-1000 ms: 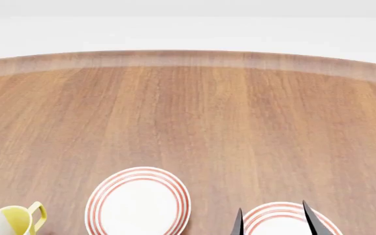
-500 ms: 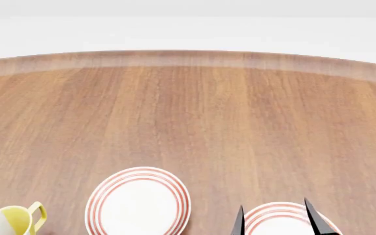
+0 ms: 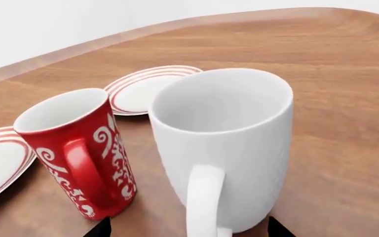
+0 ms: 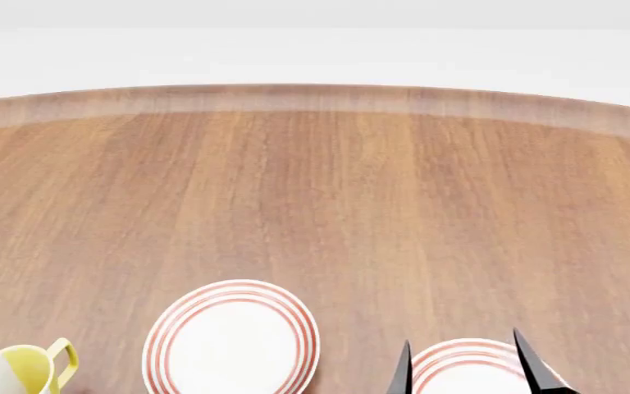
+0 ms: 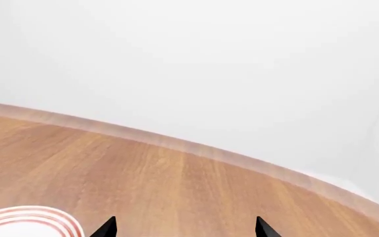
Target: Put the white mug on the left plate.
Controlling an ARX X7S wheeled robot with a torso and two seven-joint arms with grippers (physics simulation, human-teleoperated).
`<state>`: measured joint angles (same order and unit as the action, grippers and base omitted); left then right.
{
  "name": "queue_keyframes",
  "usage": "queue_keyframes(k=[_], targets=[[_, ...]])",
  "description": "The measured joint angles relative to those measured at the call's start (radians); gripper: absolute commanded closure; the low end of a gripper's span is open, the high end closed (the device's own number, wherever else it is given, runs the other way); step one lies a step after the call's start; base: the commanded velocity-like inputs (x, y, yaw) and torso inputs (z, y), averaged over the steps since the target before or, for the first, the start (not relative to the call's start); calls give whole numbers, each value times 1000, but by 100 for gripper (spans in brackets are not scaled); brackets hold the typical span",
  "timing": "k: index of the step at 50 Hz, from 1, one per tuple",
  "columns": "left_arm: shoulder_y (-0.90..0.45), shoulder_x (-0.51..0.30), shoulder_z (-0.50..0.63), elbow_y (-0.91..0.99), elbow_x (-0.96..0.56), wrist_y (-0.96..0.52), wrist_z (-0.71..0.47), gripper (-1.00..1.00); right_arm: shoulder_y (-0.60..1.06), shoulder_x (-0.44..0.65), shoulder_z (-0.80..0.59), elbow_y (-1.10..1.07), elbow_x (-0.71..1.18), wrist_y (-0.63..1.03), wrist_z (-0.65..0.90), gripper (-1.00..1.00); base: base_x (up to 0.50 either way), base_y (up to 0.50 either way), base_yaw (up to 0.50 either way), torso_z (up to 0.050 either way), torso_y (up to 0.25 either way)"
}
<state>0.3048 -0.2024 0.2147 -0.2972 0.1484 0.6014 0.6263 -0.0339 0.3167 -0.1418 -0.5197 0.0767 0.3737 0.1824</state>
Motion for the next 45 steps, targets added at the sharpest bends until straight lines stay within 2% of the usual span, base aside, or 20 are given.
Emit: queue_keyframes(k=[16,17,36,45], targets=[[-15,0,19,-1,-6,-8,-7,-100,3,5,0,-9,6,5,6,-100,0,0,0,0,0],[-16,1,20,-1,-7,-9,-7,100,3,5,0,-9,6,5,7,-100,0,0,0,0,0],[-12,-7,36,27,-13,-18,-12,100,6,11,1,-19,14,13,13,-100,0,0,0,0,0],[69,-33,25,123,-19,18,-34,100,7,13,0,-21,17,12,17,-100,0,0,0,0,0]])
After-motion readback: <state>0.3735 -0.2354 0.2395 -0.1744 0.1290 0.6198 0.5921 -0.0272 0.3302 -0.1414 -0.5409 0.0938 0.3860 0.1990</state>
